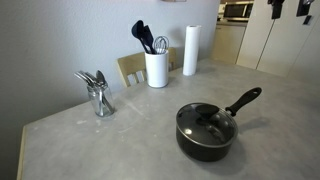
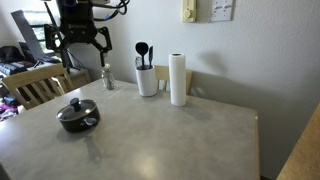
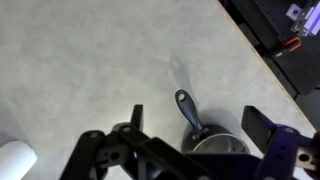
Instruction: Take the lid on the pot and put it on the table
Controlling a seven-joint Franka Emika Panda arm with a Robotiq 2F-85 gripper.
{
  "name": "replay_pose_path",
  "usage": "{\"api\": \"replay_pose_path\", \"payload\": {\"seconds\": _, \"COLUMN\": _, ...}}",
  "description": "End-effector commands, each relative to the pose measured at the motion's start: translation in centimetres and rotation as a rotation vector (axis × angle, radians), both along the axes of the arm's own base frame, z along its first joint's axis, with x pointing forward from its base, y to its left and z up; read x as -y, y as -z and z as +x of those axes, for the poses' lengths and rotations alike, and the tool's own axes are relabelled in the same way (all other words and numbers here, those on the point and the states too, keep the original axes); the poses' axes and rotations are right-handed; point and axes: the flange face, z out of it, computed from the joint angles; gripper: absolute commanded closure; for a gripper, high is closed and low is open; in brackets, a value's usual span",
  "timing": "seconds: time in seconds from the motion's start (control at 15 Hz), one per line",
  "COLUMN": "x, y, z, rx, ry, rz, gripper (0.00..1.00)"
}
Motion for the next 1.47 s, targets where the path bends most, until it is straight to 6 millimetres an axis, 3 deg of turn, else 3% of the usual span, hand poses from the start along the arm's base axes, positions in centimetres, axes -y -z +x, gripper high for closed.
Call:
{"api": "replay_pose_path", "payload": {"seconds": 0.0, "x": -0.1, "y": 0.1, "z": 0.1, "rx": -0.004, "ry": -0.012, "rz": 0.002, "gripper": 0.0}}
{"api": "replay_pose_path", "payload": {"seconds": 0.2, "x": -0.3, "y": 0.0, "z": 0.0, "rx": 0.002, "ry": -0.035, "rz": 0.015, "gripper": 0.0}}
{"api": "replay_pose_path", "payload": {"seconds": 0.33, "x": -1.7, "y": 0.1, "z": 0.1, "rx": 0.004, "ry": -0.088, "rz": 0.011, "gripper": 0.0}}
{"api": "replay_pose_path", "payload": {"seconds": 0.8, "x": -10.6, "y": 2.6, "z": 0.2, "rx": -0.007, "ry": -0.235, "rz": 0.029, "gripper": 0.0}}
{"api": "replay_pose_path", "payload": {"seconds": 1.0, "x": -13.4, "y": 4.3, "z": -0.2, "rx": -0.009, "ry": -0.321, "rz": 0.044, "gripper": 0.0}}
{"api": "replay_pose_path", "payload": {"seconds": 1.13, "x": -14.3, "y": 5.4, "z": -0.4, "rx": -0.008, "ry": -0.362, "rz": 0.058, "gripper": 0.0}}
{"api": "replay_pose_path", "payload": {"seconds": 1.2, "x": -14.0, "y": 4.2, "z": -0.3, "rx": -0.017, "ry": -0.327, "rz": 0.029, "gripper": 0.0}}
{"api": "replay_pose_path", "payload": {"seconds": 1.4, "x": -14.4, "y": 4.4, "z": -0.4, "rx": -0.019, "ry": -0.33, "rz": 0.029, "gripper": 0.0}}
